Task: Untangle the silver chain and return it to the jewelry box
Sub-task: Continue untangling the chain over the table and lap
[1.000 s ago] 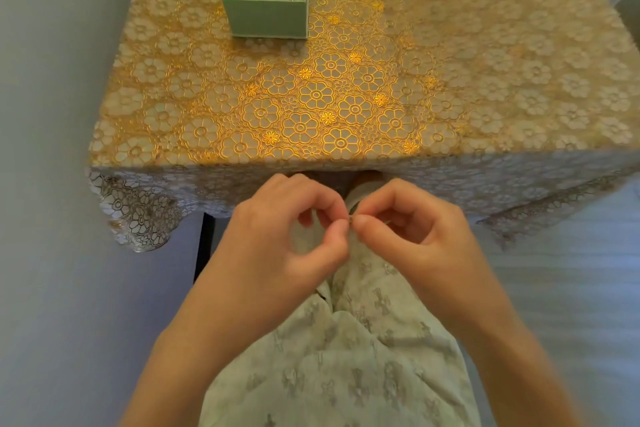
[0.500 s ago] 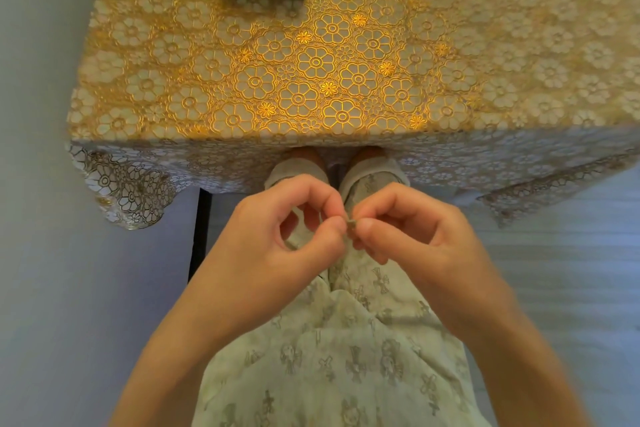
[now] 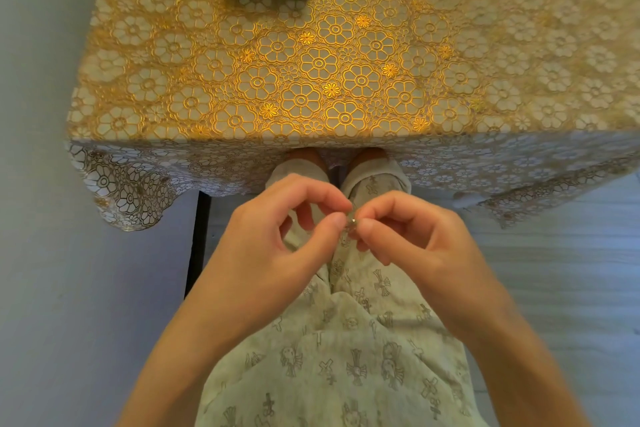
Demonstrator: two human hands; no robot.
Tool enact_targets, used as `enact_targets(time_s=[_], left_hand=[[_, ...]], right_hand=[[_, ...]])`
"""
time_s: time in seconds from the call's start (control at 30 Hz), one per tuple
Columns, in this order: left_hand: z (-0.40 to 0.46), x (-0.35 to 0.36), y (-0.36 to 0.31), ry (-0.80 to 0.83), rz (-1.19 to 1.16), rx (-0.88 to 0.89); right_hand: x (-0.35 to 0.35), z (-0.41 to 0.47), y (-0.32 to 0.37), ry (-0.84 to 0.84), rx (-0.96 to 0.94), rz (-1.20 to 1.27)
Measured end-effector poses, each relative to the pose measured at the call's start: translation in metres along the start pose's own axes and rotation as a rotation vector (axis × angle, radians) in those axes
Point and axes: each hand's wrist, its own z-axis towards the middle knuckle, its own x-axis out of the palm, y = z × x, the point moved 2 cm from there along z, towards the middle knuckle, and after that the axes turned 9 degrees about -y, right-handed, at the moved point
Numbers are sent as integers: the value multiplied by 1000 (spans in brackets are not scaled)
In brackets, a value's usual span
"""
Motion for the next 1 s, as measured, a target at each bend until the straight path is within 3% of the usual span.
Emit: enact_targets(time_s=[0.4,0.73,1.0], left_hand=[[-2,2,4,-14,310,178],[-1,2,12,17,102,41],[-1,5,12,-49,139,72]], right_hand=[[2,-3,-1,-66,-169,-237],[-1,-2,-3,-59,-142,-233],[-2,-2,-1,-80,-106,-224]])
